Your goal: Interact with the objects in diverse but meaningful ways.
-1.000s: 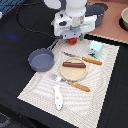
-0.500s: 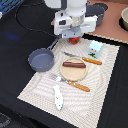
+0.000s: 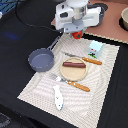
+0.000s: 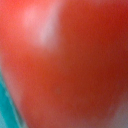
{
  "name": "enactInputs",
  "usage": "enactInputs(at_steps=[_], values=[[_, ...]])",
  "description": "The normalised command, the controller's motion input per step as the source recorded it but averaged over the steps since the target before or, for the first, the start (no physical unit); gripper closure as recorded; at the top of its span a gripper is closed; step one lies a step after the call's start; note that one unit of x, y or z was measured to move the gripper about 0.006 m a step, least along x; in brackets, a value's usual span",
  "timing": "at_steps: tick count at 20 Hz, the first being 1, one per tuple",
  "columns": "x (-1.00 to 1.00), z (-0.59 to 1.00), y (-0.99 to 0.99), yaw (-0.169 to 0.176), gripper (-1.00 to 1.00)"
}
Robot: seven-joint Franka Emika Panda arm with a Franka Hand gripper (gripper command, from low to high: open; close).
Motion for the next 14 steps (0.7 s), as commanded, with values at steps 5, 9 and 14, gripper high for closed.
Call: enactInputs(at_steps=[5, 9, 14], values=[[0.21, 1.00, 0.37, 0.010, 1.00], [0.21, 0.79, 0.70, 0.033, 1.00], [0.39, 0.25, 0.79, 0.066, 1.00]])
